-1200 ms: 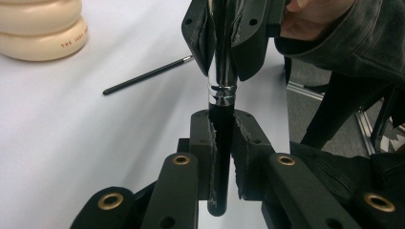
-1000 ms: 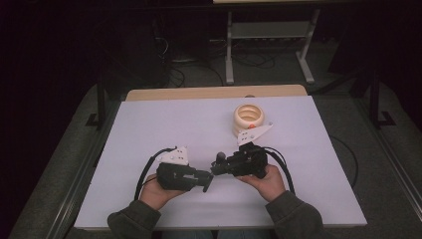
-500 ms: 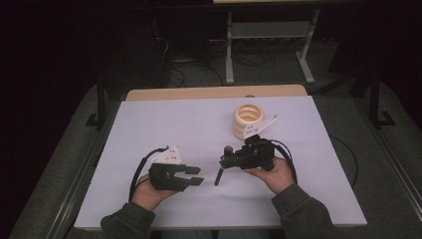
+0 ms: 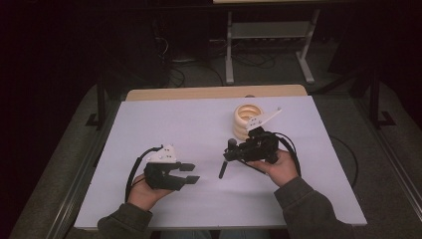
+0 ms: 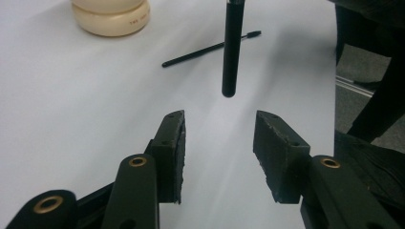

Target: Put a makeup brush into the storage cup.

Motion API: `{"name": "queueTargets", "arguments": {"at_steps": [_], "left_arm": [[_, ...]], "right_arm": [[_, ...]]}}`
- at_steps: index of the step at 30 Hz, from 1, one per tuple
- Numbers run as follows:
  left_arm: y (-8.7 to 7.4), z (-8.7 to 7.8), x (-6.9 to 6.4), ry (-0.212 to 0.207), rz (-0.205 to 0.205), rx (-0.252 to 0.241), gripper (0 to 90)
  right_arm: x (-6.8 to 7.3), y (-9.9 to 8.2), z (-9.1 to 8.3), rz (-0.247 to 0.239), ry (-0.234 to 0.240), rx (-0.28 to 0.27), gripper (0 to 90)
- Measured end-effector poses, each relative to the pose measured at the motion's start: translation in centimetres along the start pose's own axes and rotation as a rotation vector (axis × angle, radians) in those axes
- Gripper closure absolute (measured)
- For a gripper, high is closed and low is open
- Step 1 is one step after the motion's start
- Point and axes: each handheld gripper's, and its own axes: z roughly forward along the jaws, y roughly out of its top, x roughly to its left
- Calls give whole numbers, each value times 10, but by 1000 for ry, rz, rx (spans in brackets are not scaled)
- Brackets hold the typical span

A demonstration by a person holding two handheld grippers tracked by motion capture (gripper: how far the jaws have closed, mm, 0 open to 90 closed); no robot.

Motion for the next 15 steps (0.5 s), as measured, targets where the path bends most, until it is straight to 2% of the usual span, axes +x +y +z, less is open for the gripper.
{"name": "queueTargets", "arguments": {"at_steps": [6, 10, 15], "left_arm": [[-1, 0, 1, 16, -7, 5, 479], [-3, 0, 2, 37, -30, -3, 455], [-3, -1, 5, 50, -35, -16, 425]], "right_arm": [[-4, 3, -7, 3, -14, -11, 760], [-7, 2, -11, 10, -20, -11, 760], [-11, 2, -15, 17, -29, -4, 760]]}}
